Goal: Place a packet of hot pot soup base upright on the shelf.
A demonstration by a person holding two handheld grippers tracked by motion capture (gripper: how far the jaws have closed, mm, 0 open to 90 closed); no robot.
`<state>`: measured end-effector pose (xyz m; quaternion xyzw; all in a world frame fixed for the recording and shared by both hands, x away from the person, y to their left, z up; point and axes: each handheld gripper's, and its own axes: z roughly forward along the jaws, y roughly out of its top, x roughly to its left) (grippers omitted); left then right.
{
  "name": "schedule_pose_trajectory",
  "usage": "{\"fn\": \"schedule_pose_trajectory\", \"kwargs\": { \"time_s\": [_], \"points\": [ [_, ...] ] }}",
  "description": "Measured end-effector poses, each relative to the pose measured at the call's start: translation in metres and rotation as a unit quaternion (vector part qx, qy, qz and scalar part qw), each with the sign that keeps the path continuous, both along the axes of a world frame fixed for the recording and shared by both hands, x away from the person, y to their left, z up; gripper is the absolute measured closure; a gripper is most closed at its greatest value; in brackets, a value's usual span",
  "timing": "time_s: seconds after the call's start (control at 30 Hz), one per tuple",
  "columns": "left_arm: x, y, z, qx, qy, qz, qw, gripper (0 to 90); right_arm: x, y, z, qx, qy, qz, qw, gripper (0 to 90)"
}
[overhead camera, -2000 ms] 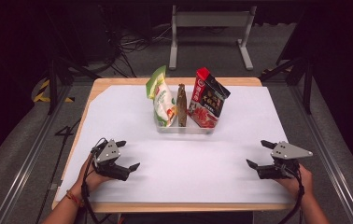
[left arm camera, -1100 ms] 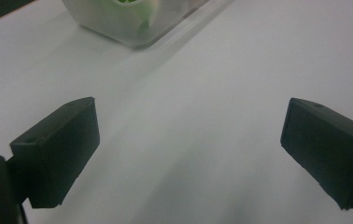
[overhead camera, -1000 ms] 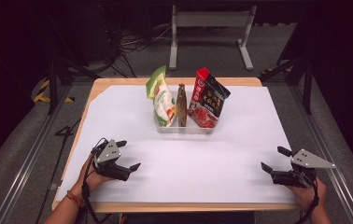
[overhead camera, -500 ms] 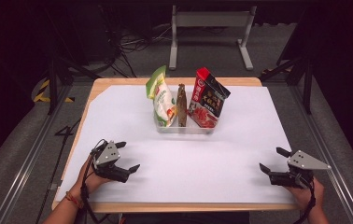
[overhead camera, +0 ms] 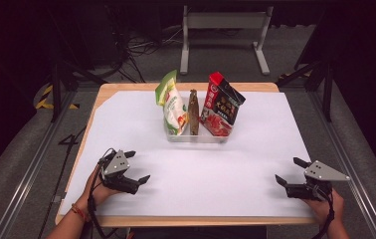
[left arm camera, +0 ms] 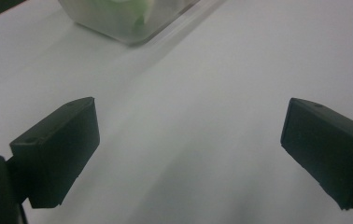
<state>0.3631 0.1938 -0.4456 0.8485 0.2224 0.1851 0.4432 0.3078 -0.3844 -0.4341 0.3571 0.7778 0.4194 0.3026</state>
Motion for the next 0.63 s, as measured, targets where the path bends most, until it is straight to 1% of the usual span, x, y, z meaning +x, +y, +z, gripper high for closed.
{"fn": "schedule_pose_trajectory", "kwargs": {
  "time_s": [0.07,0.2,0.37,0.4,0.53,0.63],
  "points": [
    [0.0007,-0.0006,-0.0002,0.000,0.003,0.003,1.0000,5.2,0.0003,-0.0011,0.0002,0.003,0.001,-0.001,1.0000,11.3],
    [0.0009,-0.0013,-0.0001,0.004,-0.001,-0.001,1.0000,5.2,0.0012,-0.0030,0.0004,0.011,0.003,-0.002,0.9999,10.9],
    [0.0032,0.0011,-0.0001,0.002,-0.002,0.002,1.0000,5.2,0.0026,-0.0019,-0.0002,0.006,0.007,-0.005,0.9999,10.6],
    [0.0036,0.0012,-0.0001,0.000,-0.001,0.001,1.0000,5.2,0.0027,-0.0017,-0.0003,0.004,0.007,-0.005,1.0000,10.6],
    [0.0044,-0.0003,-0.0004,0.004,0.001,-0.003,1.0000,5.2,0.0025,-0.0016,-0.0005,0.003,0.008,-0.008,0.9999,10.3],
    [0.0064,-0.0020,-0.0002,0.003,0.002,-0.005,1.0000,5.3,0.0018,-0.0017,-0.0005,0.002,0.007,-0.014,0.9999,10.1]
  ]
}}
